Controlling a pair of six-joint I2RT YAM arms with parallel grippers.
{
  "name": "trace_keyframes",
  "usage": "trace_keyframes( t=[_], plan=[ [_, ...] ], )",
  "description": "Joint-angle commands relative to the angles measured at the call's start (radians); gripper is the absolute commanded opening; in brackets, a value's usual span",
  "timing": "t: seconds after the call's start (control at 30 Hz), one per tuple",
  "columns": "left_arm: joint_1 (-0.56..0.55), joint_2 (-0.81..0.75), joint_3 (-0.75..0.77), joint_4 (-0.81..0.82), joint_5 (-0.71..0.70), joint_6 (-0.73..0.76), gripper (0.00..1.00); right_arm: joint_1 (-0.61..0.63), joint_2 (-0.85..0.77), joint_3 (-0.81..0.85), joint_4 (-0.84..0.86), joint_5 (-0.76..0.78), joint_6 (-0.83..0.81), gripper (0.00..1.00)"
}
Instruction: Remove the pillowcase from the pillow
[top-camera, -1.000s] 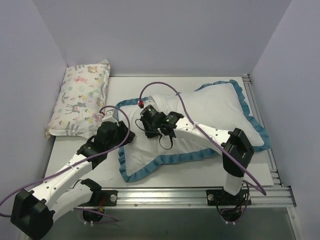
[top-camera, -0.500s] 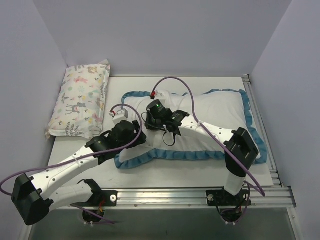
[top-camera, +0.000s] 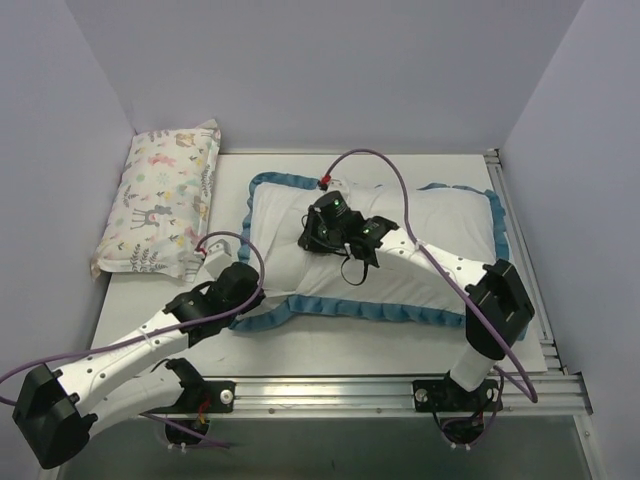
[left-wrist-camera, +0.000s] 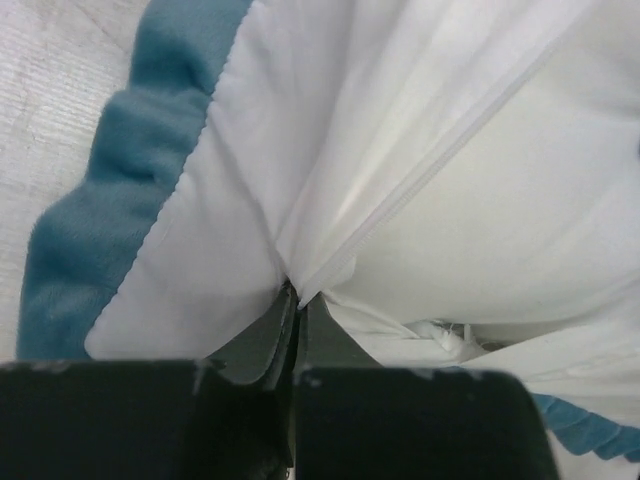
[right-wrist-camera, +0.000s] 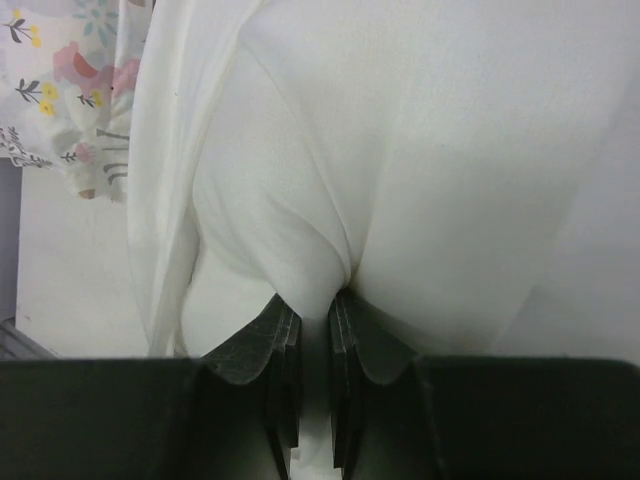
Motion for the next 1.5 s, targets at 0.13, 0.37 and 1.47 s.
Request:
trace_keyframes(
  t=[0.13,0.37,1.47],
  plan=[
    [0.111,-0.057,-0.180,-0.112,-0.037,-0.073,0.00,-0.234,-0.180,-0.015,-0.067,-0.005,-0.002,0.00],
    [0.165,-0.010,-0.266,0.006,-0.028,-0.073,0.00,-0.277,-0.297,-0.016,-0.096,-0.111,-0.012,0.00],
    [0.240,-0.241,-0.405,0.356,0.207,0.114,0.00,0.306,0.197,0.363,-0.276,0.202,-0.430,0.77]
  ],
)
